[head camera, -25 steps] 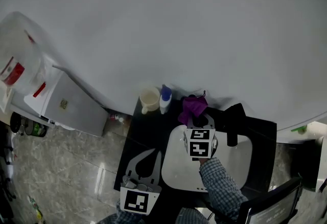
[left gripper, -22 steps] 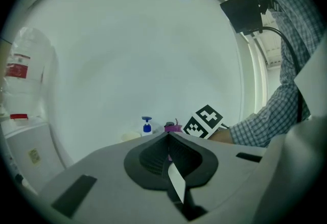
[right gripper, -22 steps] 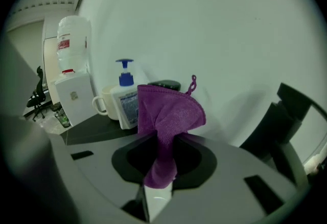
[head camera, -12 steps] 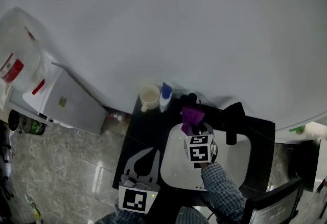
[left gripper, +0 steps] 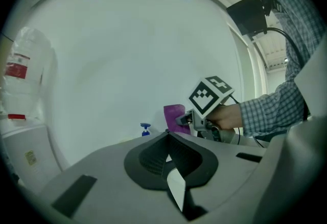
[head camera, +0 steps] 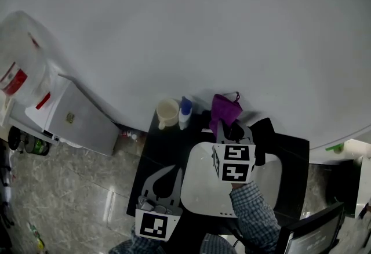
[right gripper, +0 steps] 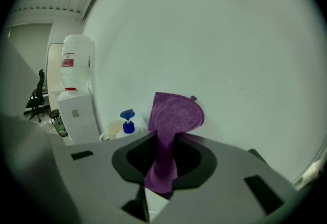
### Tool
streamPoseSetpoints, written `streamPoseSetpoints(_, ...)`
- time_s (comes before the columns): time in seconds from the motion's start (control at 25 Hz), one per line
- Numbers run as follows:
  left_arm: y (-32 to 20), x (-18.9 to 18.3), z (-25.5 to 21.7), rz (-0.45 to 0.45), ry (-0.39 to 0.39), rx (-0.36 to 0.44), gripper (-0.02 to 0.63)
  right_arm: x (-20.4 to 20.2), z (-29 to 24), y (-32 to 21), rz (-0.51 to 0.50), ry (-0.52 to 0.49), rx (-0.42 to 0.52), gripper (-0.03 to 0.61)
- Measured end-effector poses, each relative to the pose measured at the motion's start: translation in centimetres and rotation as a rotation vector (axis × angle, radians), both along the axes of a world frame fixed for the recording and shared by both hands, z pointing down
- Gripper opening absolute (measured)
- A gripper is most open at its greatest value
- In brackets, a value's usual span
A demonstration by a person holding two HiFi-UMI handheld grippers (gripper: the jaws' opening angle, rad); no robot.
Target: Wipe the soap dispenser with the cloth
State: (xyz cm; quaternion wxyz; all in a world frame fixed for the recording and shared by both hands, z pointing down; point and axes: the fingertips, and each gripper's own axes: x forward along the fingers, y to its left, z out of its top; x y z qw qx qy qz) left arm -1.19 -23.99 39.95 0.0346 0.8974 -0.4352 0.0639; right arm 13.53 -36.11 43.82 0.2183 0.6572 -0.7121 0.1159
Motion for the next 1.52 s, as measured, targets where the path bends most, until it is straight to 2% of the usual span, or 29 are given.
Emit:
streamPoseSetpoints(0.24,0.3,-1.0,0.4,-0.029,-0.003,-0.018,0.002,-2.3,3.5,-1.9,-0.026,0.004,-0.085,0.08)
streamPoseSetpoints(0.4,0.3,-2.0,0.9,-0.051,-0.005,-0.038,0.002,-4.2,5.1,-2.0,-0.062,0.064,-0.093,0.08)
streamPoseSetpoints(0.52,0.5,-2.5,1.2,-0.065,-0.008,-0.043,0.002,-5.3,7.2,-1.8,-0.087,0.065,-0.135,0.08)
streamPoseSetpoints(0.76,0.8,-3.5,1.6,-0.086,-0.01,-0.063,0.002,-5.9,11.2,-1.2,-0.109,0.101,-0.215,0.08)
streamPoseSetpoints(1.08,1.2,-2.6,1.6,-0.057,-0.024,-0.046,0.002,-6.1,12.6,0.4,-0.15,0.115,-0.267,0.08)
streamPoseSetpoints(1.2,1.3,-2.0,1.3,-0.048,-0.013,-0.046,0.002,-5.7,10.6,1.7,-0.155,0.131,-0.22,0.08)
streamPoseSetpoints(1.36,1.3,-1.2,0.6,-0.027,-0.01,-0.024,0.002,-4.7,5.9,3.3,-0.146,0.071,-0.136,0.08)
streamPoseSetpoints(1.52,1.1,-0.6,-0.2,-0.009,-0.005,-0.007,0.002,-2.3,1.8,2.6,-0.085,0.024,-0.052,0.08)
